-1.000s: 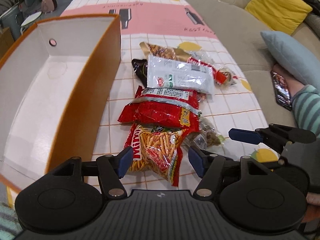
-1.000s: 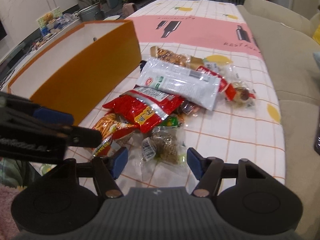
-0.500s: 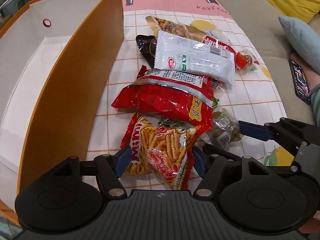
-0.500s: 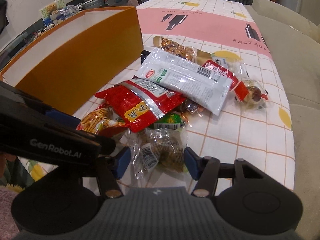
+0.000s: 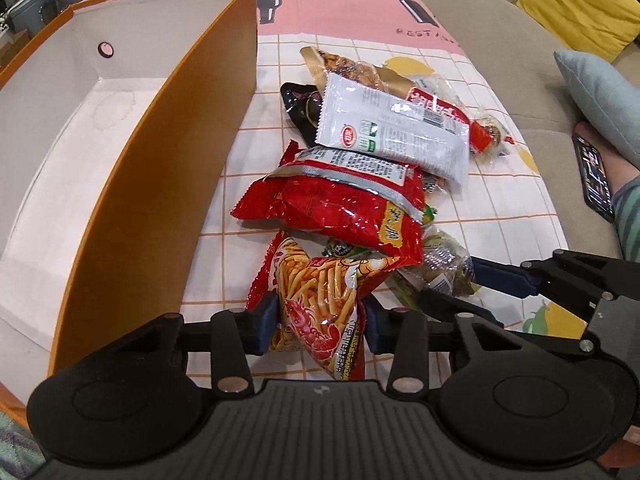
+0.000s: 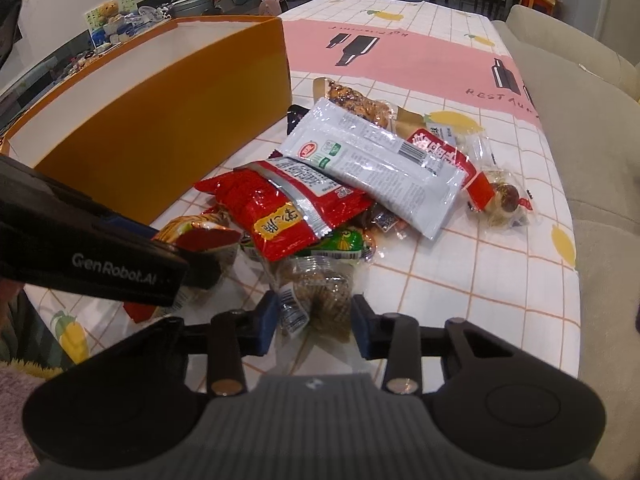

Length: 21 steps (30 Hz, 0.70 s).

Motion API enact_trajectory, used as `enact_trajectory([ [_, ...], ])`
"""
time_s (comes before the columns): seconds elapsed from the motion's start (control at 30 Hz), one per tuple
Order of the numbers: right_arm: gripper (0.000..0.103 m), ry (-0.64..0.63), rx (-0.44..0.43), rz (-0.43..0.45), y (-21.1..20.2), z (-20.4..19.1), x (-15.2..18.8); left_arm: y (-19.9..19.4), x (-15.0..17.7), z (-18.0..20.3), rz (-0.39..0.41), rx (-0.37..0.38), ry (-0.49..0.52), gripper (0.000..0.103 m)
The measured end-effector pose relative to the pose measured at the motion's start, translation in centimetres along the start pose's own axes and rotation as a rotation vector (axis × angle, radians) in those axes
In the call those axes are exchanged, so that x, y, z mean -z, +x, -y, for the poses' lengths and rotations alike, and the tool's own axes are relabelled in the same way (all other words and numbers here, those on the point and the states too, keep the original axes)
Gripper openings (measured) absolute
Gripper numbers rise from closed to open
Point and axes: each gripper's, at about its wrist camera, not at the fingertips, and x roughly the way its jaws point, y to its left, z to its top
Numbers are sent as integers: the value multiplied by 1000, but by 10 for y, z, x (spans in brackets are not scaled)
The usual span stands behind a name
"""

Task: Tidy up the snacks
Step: 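Grasp the red stick-snack bag with the left gripper while the right grasps a clear nut bag, then carry both bags over the white box and release them inside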

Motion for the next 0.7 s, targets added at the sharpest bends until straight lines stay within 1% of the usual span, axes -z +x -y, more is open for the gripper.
enact_trajectory([
  [0.17,36,-14,17,-26,-7,-3,1,-17,4,2,15,17,7,46],
  [0.27,36,-13,22,-47,-12,-4,3,-28,6,-1,3,56,-26,46],
  [0.37,36,-7,17,-57,-19,-5,6,-41,9,-2,17,68,-35,46],
  [0.5,36,-15,8,-37,-33,-11,7,-58,12,-1,56,80,-40,46],
  [0.7,36,-36,-13,28,-60,-24,5,-89,15,-4,137,89,-61,45],
])
